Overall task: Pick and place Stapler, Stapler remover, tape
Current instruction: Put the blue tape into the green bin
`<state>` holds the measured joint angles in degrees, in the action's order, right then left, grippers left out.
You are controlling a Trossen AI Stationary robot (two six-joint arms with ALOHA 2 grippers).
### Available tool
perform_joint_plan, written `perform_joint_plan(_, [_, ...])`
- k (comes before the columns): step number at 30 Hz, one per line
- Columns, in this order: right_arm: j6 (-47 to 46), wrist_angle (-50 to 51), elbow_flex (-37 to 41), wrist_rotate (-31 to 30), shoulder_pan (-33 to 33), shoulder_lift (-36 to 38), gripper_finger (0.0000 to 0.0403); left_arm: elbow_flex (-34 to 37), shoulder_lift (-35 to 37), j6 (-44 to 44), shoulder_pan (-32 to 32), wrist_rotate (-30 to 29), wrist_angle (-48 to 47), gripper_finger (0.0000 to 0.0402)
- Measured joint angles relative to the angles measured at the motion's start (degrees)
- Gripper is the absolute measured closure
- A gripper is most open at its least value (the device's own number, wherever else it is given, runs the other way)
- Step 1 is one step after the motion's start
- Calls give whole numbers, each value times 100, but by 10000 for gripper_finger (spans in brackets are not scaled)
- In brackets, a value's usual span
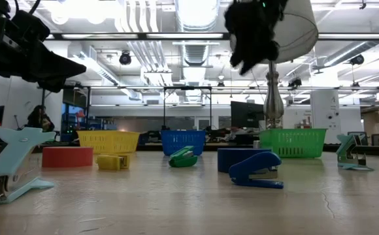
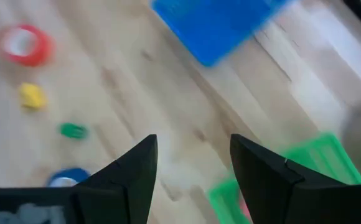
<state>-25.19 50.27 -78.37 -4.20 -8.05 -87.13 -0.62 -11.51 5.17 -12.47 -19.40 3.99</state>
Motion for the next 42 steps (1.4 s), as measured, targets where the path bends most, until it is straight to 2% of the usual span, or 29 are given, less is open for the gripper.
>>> perform_joint_plan(5, [523,-663,-156,315,279,0,204,0,0,0,0,0,0,371])
perform_joint_plan(11, [884,-1437,85,492,587,-136,204,0,2,0,0,0,0,371])
perform_joint_plan(19, [1151,-1526,358,850,975,-669,204,0,1,0,0,0,-11,371])
perform_joint_plan(32, [1520,-1610,359,1237,1532,-1681,204,0,2,0,1,0,-15,371])
perform_joint_plan(42, [1682,-1665,361,1225,1628,-1853,204,-1,1,0,1,0,-15,371])
